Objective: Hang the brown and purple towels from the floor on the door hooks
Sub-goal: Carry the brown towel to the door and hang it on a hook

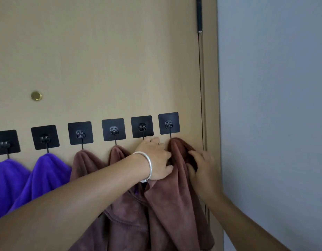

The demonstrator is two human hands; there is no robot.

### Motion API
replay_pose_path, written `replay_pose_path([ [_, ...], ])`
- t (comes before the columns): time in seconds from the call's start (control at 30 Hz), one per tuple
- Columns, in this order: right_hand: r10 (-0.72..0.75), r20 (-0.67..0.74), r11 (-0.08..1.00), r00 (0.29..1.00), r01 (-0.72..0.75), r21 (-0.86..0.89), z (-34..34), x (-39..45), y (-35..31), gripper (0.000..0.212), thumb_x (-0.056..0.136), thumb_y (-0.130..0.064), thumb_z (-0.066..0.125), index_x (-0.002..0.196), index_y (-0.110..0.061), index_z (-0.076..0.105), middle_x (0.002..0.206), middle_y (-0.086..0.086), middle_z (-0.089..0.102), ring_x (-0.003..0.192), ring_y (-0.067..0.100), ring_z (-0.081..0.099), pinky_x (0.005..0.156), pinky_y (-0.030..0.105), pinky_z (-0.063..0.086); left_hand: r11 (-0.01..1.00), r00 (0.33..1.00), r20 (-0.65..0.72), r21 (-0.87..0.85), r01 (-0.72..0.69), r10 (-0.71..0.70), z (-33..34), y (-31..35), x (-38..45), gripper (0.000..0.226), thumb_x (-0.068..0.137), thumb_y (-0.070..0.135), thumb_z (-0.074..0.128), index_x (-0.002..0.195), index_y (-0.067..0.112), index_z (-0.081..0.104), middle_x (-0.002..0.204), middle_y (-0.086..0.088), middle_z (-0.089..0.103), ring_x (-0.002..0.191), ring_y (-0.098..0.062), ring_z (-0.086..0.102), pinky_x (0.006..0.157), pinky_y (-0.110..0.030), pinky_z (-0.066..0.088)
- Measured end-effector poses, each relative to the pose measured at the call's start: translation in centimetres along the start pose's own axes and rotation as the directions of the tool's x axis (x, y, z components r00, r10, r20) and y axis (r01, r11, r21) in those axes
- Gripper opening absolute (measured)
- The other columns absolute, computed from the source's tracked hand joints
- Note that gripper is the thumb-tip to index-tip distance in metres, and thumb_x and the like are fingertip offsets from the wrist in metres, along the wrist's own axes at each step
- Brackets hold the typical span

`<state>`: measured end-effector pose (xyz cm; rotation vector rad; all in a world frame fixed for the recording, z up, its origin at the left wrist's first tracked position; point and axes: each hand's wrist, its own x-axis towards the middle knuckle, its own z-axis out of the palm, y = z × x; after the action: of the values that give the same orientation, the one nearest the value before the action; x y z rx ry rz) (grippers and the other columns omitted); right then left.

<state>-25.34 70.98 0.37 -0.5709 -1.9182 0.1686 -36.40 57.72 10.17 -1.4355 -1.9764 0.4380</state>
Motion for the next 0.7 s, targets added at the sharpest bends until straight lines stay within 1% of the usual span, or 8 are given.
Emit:
replay_pose_path([
  [0.1,0.003,0.073,0.998,0.997,0.001,-0.056,0.5,-0.6,-0.2,0.045,0.093,-0.024,0.057,0.136,-0.012,0.051,0.136,0.006,0.05,0.126,0.024,0.042,0.105,0.039,0.038,0.998,1.0,-0.012,0.064,-0.014,0.015,-0.1,0.2,-0.2,0.053,0.093,0.054,0.027,0.13,0.024,0.049,0.126,-0.005,0.05,0.116,-0.028,0.035,0.096,-0.045,0.023],
  [0.2,0.002,0.051,0.999,0.999,0.0,-0.047,0.5,0.4,-0.3,0.042,0.093,-0.027,0.056,0.133,-0.012,0.053,0.133,0.006,0.053,0.12,0.022,0.046,0.101,0.036,0.041,0.999,0.999,-0.016,0.025,0.047,-0.047,0.1,1.5,0.0,0.046,0.095,0.042,0.034,0.133,0.019,0.045,0.131,-0.006,0.048,0.119,-0.029,0.036,0.099,-0.045,0.025],
  [0.3,0.012,0.044,1.0,0.999,-0.011,-0.023,0.1,1.6,0.0,0.031,0.092,-0.016,0.056,0.122,-0.014,0.059,0.119,0.004,0.059,0.105,0.018,0.051,0.088,0.03,0.045,0.985,0.997,0.006,-0.158,0.074,-0.074,0.4,2.5,0.2,0.049,0.094,0.035,0.036,0.14,0.016,0.037,0.134,-0.008,0.049,0.121,-0.03,0.04,0.1,-0.044,0.028],
  [0.37,0.005,0.061,1.0,0.998,-0.005,-0.012,-0.2,1.8,0.3,0.027,0.091,-0.008,0.054,0.115,-0.017,0.061,0.109,0.0,0.06,0.093,0.013,0.051,0.077,0.026,0.046,0.948,0.998,0.002,-0.314,0.062,-0.064,0.3,2.8,0.3,0.05,0.094,0.037,0.035,0.141,0.018,0.034,0.129,-0.01,0.055,0.116,-0.031,0.048,0.094,-0.043,0.032],
  [0.4,-0.005,0.078,1.0,0.997,0.005,-0.001,-0.3,1.8,0.5,0.026,0.09,-0.007,0.054,0.111,-0.019,0.061,0.105,-0.002,0.06,0.09,0.011,0.051,0.074,0.025,0.046,0.935,0.998,0.0,-0.351,0.051,-0.055,0.3,2.9,0.3,0.052,0.094,0.041,0.033,0.142,0.019,0.031,0.125,-0.01,0.058,0.112,-0.032,0.051,0.091,-0.042,0.034],
  [0.5,-0.061,0.13,0.997,0.99,0.053,0.061,-0.4,1.5,1.4,0.03,0.083,0.001,0.056,0.102,-0.021,0.065,0.097,-0.004,0.061,0.087,0.014,0.056,0.072,0.031,0.049,0.949,0.998,0.054,-0.311,0.053,-0.038,0.7,2.7,0.0,0.064,0.091,0.051,0.028,0.148,0.025,0.016,0.121,-0.01,0.062,0.107,-0.034,0.057,0.085,-0.04,0.037],
  [0.6,-0.076,0.143,0.997,0.987,0.074,0.018,-0.5,1.7,1.5,0.04,0.079,0.008,0.055,0.104,-0.019,0.07,0.1,-0.002,0.065,0.093,0.017,0.055,0.077,0.032,0.048,0.971,0.997,0.066,-0.232,0.061,-0.047,0.9,2.3,-0.4,0.067,0.09,0.055,0.028,0.149,0.029,0.008,0.122,-0.008,0.062,0.107,-0.033,0.058,0.08,-0.039,0.036],
  [0.7,-0.001,0.044,1.0,0.999,0.002,-0.03,-0.4,0.7,0.5,0.034,0.084,0.002,0.057,0.111,-0.014,0.071,0.107,0.003,0.062,0.102,0.021,0.05,0.083,0.032,0.047,0.983,0.998,0.039,-0.17,0.064,-0.058,0.8,2.5,-0.7,0.068,0.092,0.051,0.031,0.151,0.028,0.008,0.122,-0.006,0.062,0.107,-0.033,0.058,0.074,-0.039,0.031],
])
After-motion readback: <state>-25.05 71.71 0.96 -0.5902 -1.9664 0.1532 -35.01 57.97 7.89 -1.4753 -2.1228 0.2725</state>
